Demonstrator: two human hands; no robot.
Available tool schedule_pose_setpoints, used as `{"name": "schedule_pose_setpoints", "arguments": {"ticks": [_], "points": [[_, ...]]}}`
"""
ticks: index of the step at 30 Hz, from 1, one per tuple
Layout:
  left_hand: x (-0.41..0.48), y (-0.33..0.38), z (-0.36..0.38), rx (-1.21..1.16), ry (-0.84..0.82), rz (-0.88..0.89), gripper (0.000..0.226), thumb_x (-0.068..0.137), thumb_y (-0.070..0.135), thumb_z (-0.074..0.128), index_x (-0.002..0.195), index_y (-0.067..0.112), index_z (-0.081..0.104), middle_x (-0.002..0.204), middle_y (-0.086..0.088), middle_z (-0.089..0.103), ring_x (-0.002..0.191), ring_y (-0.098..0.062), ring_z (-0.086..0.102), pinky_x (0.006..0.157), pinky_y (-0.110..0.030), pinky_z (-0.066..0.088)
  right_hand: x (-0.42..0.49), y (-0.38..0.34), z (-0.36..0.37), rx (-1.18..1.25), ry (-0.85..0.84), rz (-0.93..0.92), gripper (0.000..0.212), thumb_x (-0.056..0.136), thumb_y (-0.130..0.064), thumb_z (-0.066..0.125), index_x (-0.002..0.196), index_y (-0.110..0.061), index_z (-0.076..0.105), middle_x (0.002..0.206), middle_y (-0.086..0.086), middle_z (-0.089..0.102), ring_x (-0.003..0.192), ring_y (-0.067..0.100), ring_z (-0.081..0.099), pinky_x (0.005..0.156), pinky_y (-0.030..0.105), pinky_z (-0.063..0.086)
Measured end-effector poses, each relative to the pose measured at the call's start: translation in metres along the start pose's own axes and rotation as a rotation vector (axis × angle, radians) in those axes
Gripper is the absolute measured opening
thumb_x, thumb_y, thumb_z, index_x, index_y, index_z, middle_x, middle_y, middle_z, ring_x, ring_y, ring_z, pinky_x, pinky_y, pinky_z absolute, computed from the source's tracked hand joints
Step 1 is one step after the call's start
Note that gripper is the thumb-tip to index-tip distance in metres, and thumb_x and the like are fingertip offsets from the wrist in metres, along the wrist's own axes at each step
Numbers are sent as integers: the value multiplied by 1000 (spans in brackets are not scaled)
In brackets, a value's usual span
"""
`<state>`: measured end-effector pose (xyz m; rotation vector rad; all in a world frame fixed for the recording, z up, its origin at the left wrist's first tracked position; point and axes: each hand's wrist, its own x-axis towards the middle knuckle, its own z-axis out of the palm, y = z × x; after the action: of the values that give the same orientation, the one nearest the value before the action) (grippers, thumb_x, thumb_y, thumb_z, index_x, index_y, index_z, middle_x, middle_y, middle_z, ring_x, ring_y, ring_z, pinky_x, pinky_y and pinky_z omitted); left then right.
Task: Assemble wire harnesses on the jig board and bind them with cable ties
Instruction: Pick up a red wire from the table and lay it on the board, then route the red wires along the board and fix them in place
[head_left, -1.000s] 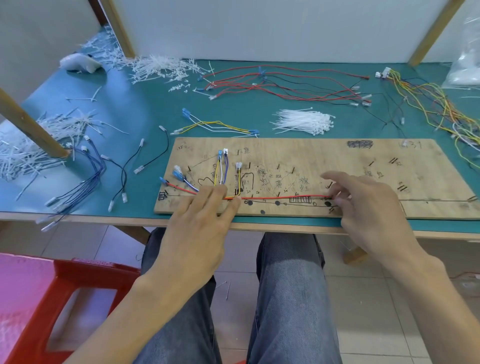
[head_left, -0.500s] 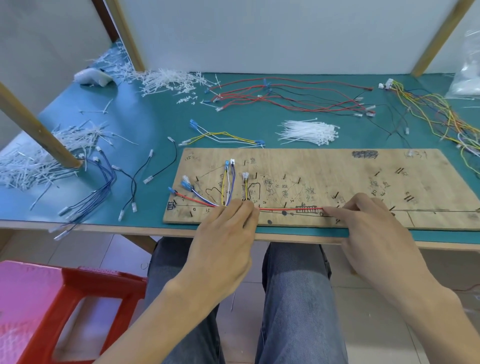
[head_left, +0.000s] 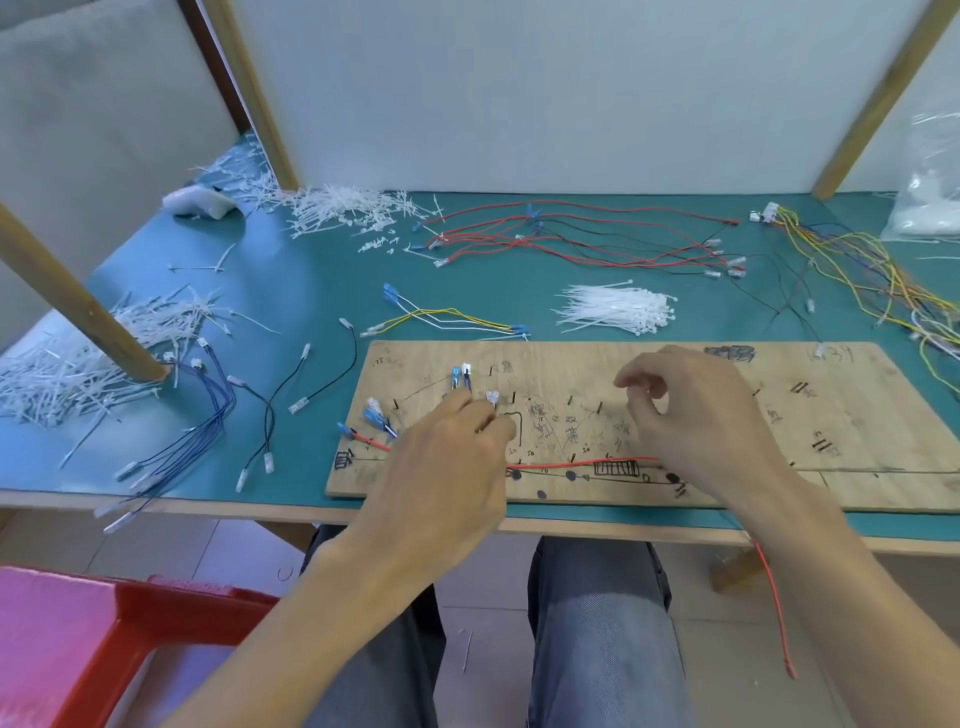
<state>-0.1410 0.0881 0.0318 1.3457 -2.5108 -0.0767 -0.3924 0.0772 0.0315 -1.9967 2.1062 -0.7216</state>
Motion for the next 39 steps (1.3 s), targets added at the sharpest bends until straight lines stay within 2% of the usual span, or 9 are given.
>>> {"name": "schedule_pose_setpoints", "arguments": {"ticks": [3,4,7,11,16,24,30,35,39], "points": [[33,-16,-2,-134,71,-62,23,96,16,56,105,20,77,99,7,71,100,-14,60,84,-35,54,30,9,11,299,-7,93,12,92,-21,71,91,-30,78,74,-12,73,73,5,66,70,14,51],[48,-25,-2,-160,77,-99,23,96,17,55,103,22,77,98,8,73,97,-14,61,85,-35,53,40,12,14,415,-38,128,10,93,-23,74,89,-31,78,74,-10,74,69,6,67,66,13,50],[102,-61,0,-226,72,-203,24,91,14,56,94,19,79,90,3,76,87,-19,68,82,-36,56,60,26,24,658,-141,184,8,96,-29,75,89,-29,79,75,-1,76,59,13,64,61,33,51],[179,-114,11,-198,10,-361,22,91,14,57,92,18,79,87,-1,76,87,-26,70,81,-38,59,73,43,39,627,-121,196,13,94,-37,76,86,-28,79,66,-2,73,55,7,58,61,27,46],[242,-152,33,-156,-21,-472,18,95,19,59,102,17,76,109,-12,74,104,-36,69,93,-46,58,76,51,50,664,-40,133,13,96,-32,74,84,-29,78,57,5,66,49,9,49,51,17,38],[320,-161,64,-154,1,-372,44,102,29,61,143,12,59,141,-13,62,132,-35,57,111,-46,46,80,60,57,678,-12,101,14,97,-27,73,83,-24,75,52,6,62,48,8,48,53,17,38],[351,-146,82,-193,-20,-374,10,99,22,61,101,20,70,115,-14,71,110,-37,66,94,-45,55,81,62,59,670,-4,99,16,96,-28,73,81,-25,75,51,3,62,48,8,47,54,17,39],[355,-131,81,-220,233,-277,16,106,17,36,116,11,47,107,-15,69,100,-41,60,83,-49,50,82,64,61,704,9,106,17,97,-28,73,80,-28,75,50,1,63,46,7,49,54,15,39],[339,-112,57,-647,324,-106,8,113,21,29,112,15,34,101,-2,76,66,-33,68,64,-29,49,83,65,62,756,12,141,14,98,-31,72,85,-30,75,52,3,65,47,9,52,54,19,43]]}}
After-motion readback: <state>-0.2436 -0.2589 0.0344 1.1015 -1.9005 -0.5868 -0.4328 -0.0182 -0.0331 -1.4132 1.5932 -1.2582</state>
